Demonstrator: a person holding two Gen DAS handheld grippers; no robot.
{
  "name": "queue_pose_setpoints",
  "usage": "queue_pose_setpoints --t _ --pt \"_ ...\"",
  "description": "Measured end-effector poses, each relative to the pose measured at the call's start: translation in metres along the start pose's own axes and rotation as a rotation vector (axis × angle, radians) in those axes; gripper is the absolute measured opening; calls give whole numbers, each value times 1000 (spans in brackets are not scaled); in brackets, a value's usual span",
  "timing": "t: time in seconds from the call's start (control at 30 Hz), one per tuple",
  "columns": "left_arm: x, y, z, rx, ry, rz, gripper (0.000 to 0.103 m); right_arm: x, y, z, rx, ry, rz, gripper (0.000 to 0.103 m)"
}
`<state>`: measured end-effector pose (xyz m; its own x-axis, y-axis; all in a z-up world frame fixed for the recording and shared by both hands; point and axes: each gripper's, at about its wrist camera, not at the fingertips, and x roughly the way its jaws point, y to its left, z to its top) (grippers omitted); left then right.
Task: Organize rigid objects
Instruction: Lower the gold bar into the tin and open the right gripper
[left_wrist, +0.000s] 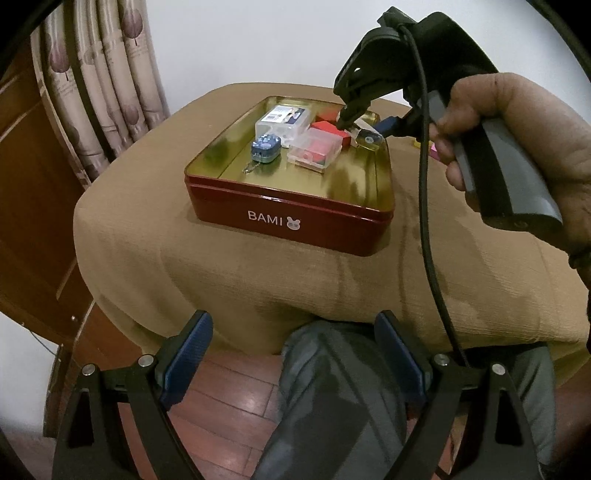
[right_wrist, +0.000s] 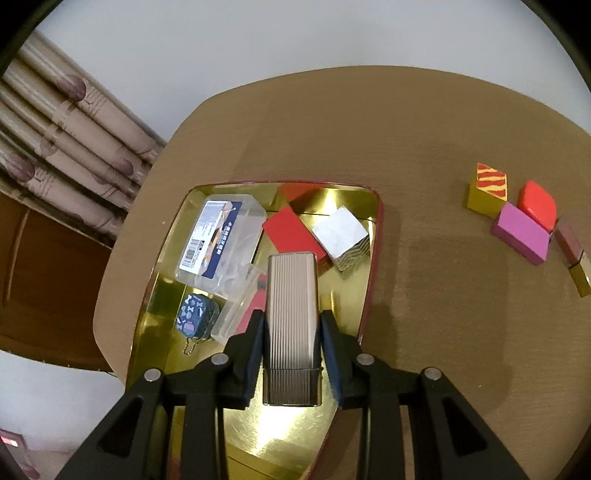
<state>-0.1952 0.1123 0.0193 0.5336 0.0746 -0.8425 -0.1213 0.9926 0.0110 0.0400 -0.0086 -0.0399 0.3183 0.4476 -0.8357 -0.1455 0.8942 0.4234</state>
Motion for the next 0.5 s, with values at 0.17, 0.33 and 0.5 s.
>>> queue_pose_setpoints --t 0.17,0.33,0.5 --pt "1 -3 -1 2 9 0 87 1 -1 0 5 -1 11 30" --pt "4 -6 -4 6 25 2 87 -3 -1 -2 -3 -8 0 31" --pt "3 -7 -5 10 12 15 87 -23 -3 -5 -21 -70 4 32"
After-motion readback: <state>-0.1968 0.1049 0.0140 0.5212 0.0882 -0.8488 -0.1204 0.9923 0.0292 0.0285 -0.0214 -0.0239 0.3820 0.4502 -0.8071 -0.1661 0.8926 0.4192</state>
